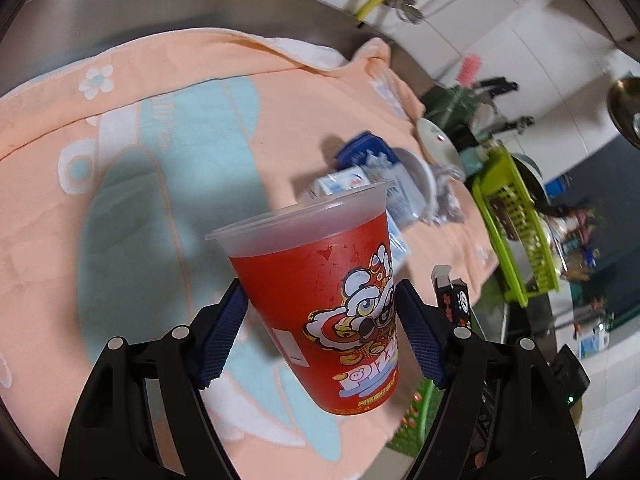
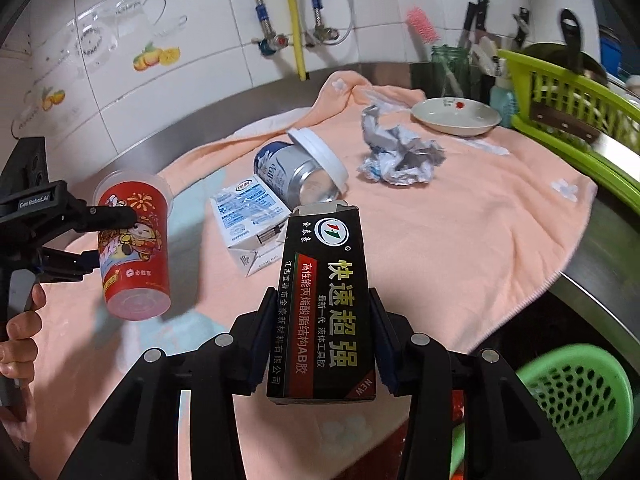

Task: Collect trash
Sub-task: 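Carry the red cup and black box to the green basket and release both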

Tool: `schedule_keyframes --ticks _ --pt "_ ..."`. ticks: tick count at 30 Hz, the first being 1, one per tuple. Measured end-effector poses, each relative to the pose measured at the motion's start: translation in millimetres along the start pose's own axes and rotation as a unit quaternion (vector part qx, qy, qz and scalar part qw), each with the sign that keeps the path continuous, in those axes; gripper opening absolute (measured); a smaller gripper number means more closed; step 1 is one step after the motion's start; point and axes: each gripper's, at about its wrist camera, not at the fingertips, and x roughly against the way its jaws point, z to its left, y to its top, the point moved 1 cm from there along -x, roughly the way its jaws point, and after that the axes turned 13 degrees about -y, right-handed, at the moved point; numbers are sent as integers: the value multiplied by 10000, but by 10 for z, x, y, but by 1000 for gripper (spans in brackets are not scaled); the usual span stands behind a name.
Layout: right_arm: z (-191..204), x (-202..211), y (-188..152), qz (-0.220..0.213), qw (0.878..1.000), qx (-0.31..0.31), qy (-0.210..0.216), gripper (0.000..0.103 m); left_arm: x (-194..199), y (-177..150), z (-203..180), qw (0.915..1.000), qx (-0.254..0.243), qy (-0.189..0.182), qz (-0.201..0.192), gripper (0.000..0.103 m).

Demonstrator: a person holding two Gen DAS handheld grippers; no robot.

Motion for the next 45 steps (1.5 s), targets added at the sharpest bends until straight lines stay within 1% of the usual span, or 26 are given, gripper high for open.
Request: schedule_keyframes --ticks 3,5,8,14,20,26,27,32,35,37,39,42,45 --pt "-156 129 -108 3 9998 -85 -164 43 36 -91 -144 9997 -192 -111 87 74" --pt "-280 205 -187 16 9993 -114 -342 43 29 -166 -264 9990 -321 -229 188 74" --pt "-567 324 -348 93 9975 -256 -657 43 -23 -281 -437 9974 -478 -403 344 74" --pt "-1136 491 -677 300 9902 -503 -1265 43 -284 -549 -817 9922 -760 -667 722 74" --pt "-1609 564 -994 547 9809 -852 -1660 43 -634 -872 -1229 9835 -1055 -882 1178 74" --pt "-1944 650 -1229 638 9752 -1216 -1736 43 -1056 -1244 -1622 9711 -1393 -978 1673 74" --pt "-1978 666 -1245 634 9747 -1239 -1750 43 -1153 -1328 -1697 9683 -1487 -956 1767 74" --pt "-2124 824 -1347 532 9728 -1395 -1772 43 -1486 -1568 -1887 9592 -1661 -914 2096 74" --pt "-2186 919 -1390 476 9721 -1475 -1760 43 -1720 -1727 -1980 9521 -1769 -844 2349 74" --pt "-2212 972 -1415 439 9715 -1507 -1774 46 -1841 -1804 -2025 9486 -1872 -736 2445 74" --pt "-2233 1019 -1435 397 9710 -1540 -1783 52 -1942 -1868 -2074 9446 -1995 -650 2524 74" --pt "-2255 1079 -1465 353 9710 -1576 -1763 52 -2067 -1947 -2123 9397 -2161 -515 2600 74" --pt "-2248 1088 -1482 341 9715 -1569 -1745 52 -2173 -2033 -2117 9336 -2224 -425 2777 75"
